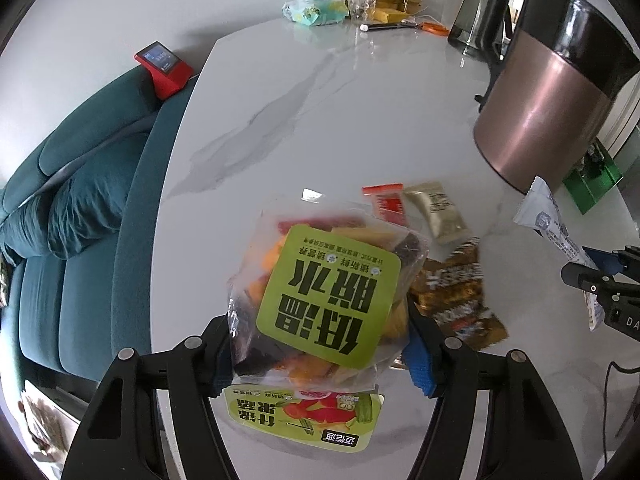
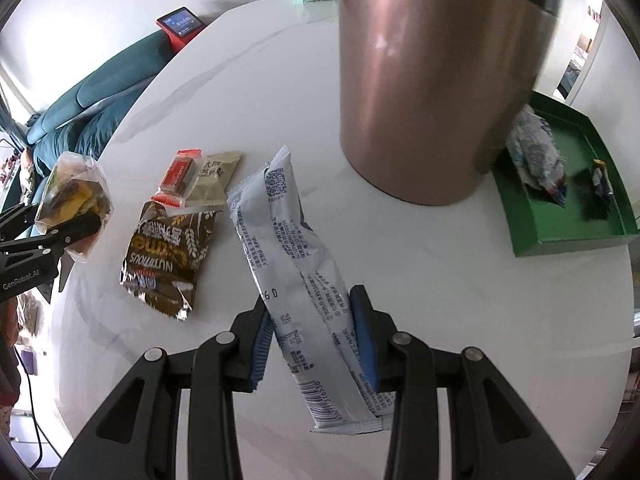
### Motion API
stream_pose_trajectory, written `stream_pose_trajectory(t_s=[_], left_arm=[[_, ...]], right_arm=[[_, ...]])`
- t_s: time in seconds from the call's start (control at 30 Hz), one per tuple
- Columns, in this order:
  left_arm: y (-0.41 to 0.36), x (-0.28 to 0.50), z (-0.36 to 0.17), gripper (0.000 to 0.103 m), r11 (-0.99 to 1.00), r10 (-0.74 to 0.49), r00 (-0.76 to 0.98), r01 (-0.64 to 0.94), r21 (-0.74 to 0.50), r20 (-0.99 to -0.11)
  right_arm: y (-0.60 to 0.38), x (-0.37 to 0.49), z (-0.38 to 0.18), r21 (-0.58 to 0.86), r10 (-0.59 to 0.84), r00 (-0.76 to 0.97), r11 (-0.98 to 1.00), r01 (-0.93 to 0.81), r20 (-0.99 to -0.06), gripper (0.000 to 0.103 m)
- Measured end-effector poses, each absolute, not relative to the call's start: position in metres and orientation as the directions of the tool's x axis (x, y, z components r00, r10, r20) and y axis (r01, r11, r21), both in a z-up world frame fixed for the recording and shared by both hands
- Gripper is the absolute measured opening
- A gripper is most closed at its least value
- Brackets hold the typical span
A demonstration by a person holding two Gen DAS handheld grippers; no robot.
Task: Organize snacks
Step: 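Carry the white stick pack and fruit bag past the canister toward the green tray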
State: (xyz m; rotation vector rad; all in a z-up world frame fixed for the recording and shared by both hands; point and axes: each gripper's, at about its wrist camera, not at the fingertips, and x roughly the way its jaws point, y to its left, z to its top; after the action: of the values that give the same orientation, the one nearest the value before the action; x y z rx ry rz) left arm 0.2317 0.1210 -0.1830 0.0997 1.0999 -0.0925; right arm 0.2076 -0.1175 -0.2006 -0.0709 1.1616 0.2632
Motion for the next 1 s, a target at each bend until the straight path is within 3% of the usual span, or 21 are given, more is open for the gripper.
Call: stream_pose_trajectory(t_s=[1.0], left_arm=[[0.029,0.191,-0.163,0.063,0.987,-0.074,0.470,0.160,0.002,-0.880]], right_arm=[[-0.197,0.166,-0.177,0.117,0.186,0.422,0.976,-0.184,-0.887,0.010]])
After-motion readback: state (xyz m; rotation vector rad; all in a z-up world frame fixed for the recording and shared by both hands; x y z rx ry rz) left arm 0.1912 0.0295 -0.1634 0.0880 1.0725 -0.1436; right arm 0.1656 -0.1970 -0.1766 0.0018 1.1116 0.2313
